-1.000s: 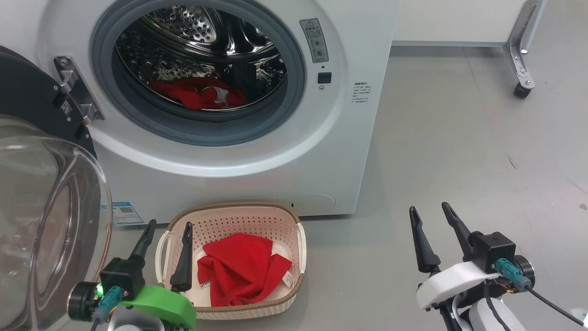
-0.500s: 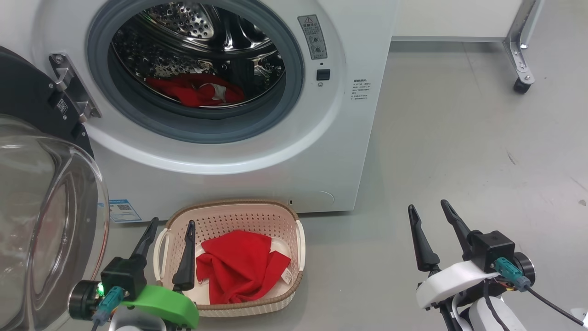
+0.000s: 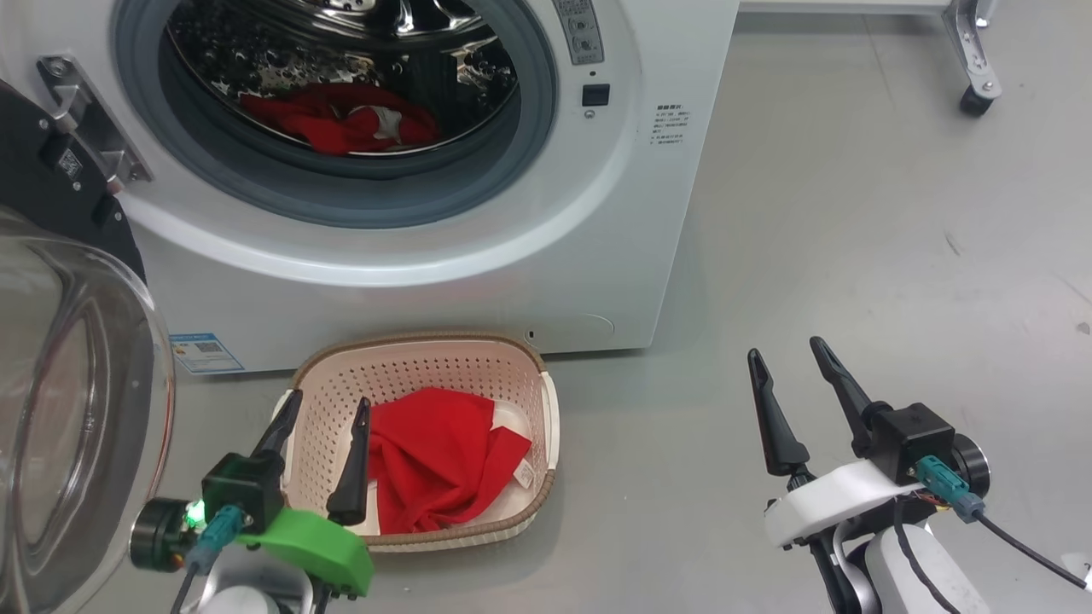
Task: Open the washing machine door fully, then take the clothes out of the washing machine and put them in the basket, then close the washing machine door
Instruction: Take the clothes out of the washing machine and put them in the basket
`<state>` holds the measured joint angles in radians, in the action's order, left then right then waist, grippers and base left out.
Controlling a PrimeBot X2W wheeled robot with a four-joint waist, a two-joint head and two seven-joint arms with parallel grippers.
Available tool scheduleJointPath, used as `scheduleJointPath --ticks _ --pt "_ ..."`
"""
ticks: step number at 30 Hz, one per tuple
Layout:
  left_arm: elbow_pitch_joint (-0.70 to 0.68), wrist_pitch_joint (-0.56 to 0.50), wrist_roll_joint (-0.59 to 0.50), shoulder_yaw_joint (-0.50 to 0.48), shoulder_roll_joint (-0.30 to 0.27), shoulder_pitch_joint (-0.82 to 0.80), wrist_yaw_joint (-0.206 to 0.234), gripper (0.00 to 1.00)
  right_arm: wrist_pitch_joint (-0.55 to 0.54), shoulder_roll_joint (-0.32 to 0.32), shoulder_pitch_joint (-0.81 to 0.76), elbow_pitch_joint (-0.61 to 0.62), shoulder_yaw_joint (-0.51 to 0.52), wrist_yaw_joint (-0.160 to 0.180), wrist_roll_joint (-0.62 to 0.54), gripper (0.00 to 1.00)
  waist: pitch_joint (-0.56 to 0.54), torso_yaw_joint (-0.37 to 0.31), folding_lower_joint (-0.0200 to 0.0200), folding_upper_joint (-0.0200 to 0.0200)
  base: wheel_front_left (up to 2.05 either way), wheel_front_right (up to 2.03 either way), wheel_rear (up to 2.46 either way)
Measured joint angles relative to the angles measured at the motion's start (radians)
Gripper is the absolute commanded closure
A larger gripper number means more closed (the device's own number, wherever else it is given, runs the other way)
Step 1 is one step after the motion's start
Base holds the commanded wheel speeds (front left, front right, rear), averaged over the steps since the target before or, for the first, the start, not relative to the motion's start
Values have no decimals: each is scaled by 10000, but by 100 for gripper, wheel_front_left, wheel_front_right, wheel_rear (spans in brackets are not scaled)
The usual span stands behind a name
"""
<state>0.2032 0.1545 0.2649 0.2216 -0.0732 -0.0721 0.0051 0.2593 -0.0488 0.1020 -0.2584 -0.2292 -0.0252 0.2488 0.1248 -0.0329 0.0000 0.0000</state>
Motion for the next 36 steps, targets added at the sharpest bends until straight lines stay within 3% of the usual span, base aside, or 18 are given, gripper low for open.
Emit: scheduleJointPath --ticks 20,36 --pt "1258 -1661 -303 -77 -600 -3561 -107 0 0 -8 1565 930 -779 27 295 0 2621 -862 0 0 0 0 0" --pt "2151 -3097 -780 -631 -2259 -6791 -387 0 2 -19 2885 1580 -1835 527 1847 0 4653 -2213 1 0 0 0 0"
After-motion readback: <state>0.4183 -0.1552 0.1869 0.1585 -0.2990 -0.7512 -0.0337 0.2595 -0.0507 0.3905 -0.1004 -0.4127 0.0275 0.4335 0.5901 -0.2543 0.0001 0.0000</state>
